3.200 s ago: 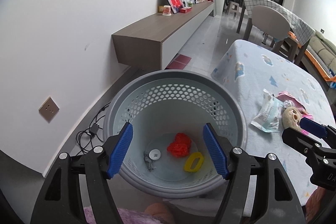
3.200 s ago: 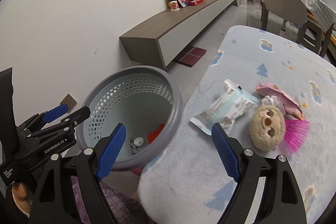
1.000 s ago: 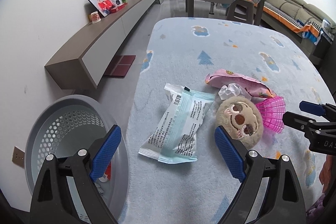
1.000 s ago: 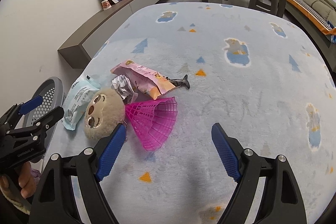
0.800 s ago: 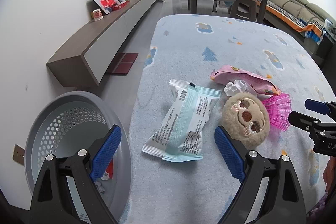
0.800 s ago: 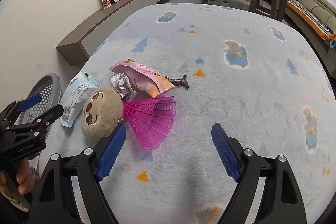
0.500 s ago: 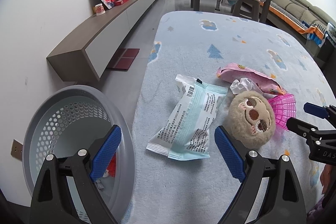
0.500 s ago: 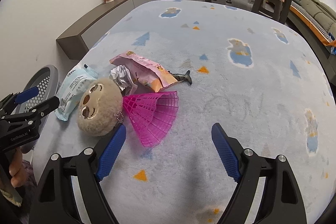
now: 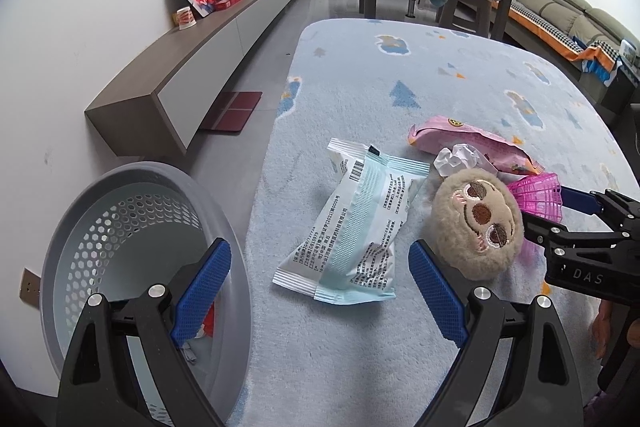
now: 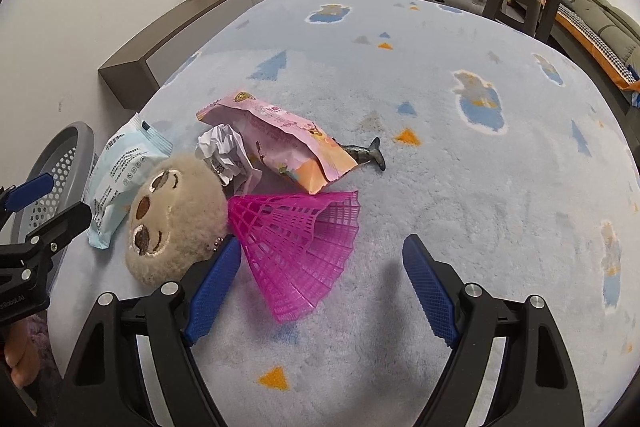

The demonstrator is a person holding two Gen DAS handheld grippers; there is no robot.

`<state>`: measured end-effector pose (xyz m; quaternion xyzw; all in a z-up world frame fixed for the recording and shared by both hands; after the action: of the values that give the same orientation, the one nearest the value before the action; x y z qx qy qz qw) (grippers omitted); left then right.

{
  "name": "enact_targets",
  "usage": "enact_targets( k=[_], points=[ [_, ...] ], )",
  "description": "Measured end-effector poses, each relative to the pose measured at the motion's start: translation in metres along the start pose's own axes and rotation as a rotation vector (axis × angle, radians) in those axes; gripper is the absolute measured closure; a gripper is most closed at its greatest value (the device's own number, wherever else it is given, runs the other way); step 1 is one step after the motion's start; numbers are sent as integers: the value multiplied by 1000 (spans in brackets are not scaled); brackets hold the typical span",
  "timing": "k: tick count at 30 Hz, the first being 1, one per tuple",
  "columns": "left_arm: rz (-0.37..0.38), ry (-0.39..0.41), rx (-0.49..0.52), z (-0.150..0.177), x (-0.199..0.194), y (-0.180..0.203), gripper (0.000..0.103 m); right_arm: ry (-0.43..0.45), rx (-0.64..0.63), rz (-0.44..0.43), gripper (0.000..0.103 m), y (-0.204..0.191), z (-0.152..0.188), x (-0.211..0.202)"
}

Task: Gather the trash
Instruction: 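Close the right gripper on the pink shuttlecock while the left gripper approaches the plush sloth, then close the left gripper on the plush sloth toy and lift it while the right holds the shuttlecock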

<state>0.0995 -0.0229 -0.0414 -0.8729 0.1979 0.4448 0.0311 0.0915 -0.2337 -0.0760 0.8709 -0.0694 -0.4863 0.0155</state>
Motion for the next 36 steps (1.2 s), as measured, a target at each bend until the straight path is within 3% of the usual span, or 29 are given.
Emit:
enact_targets(
  k=[5, 9, 16, 36],
  points=[
    [-1, 0, 1, 0, 0, 0, 14, 8, -5, 6, 24, -6, -4, 4],
    [-2, -4, 3, 0, 2, 0, 14, 9, -6, -16, 39, -10, -4, 5],
    [2, -2, 5, 2, 1, 2, 14, 30, 9, -28, 50, -5, -3, -4],
    [67, 25, 82, -3, 7, 68, 14, 58, 146, -16, 54, 55, 15, -43]
  ],
)
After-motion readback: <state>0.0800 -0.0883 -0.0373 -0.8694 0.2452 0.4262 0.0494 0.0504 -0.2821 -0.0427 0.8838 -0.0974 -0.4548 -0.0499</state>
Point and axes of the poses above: each gripper's, at about its wrist camera, not at the fingertips, and x roughly the way its jaws point, y to its right, z to its underside, the point moved 1 cm from there along x, roughly the way its jaws point, and after that the axes turned 12 degrees about z, right-handed, at the moved point
